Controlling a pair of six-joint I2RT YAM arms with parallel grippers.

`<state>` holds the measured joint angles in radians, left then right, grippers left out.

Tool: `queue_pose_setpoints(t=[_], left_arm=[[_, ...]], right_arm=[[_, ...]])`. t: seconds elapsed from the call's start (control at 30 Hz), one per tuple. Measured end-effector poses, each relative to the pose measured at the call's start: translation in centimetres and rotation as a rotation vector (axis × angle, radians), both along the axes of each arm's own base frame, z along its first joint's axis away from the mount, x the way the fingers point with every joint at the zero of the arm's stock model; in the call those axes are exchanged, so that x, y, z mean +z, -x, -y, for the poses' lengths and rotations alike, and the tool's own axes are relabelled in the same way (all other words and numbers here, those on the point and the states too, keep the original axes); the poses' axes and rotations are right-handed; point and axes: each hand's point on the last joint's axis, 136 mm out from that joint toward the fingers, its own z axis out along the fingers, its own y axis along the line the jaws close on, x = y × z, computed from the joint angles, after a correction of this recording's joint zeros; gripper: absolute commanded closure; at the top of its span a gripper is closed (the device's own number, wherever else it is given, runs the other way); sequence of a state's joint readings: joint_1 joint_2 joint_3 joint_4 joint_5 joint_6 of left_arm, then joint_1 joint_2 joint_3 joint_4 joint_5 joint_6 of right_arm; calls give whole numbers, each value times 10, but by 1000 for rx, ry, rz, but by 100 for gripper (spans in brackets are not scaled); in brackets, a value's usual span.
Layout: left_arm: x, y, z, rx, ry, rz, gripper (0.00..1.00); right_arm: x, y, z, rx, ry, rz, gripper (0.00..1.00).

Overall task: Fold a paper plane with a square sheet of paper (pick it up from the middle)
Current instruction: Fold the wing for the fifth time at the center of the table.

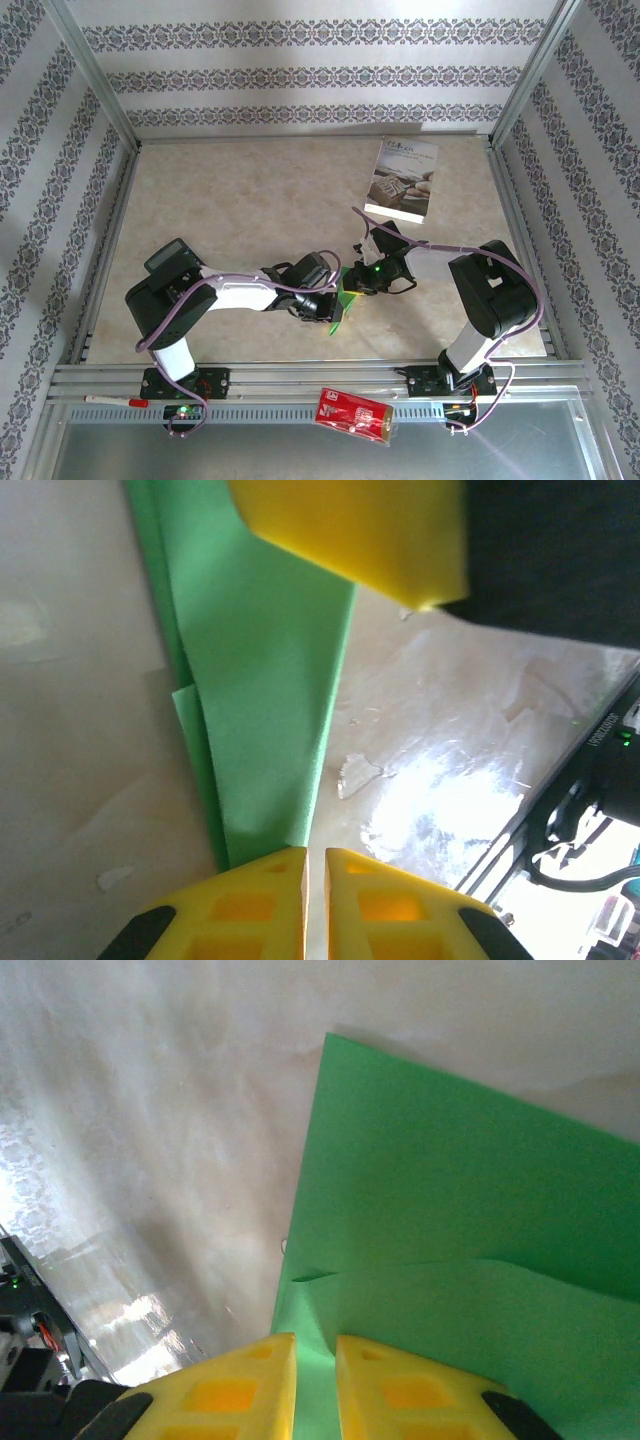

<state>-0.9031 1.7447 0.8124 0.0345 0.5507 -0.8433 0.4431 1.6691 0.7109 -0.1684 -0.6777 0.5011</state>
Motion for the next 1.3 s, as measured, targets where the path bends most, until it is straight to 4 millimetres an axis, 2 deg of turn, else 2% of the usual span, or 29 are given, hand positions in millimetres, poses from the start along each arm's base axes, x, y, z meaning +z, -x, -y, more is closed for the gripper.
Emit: queue_pose_setpoints(t=[0.57, 1.3], left_arm=[[-5, 5, 1, -11, 18, 12, 88], [-7, 38, -12, -58, -11, -3, 90]], right_arm=[[-1, 0, 0, 0, 4, 0, 79], [-2, 7, 0, 13, 13, -20, 80]])
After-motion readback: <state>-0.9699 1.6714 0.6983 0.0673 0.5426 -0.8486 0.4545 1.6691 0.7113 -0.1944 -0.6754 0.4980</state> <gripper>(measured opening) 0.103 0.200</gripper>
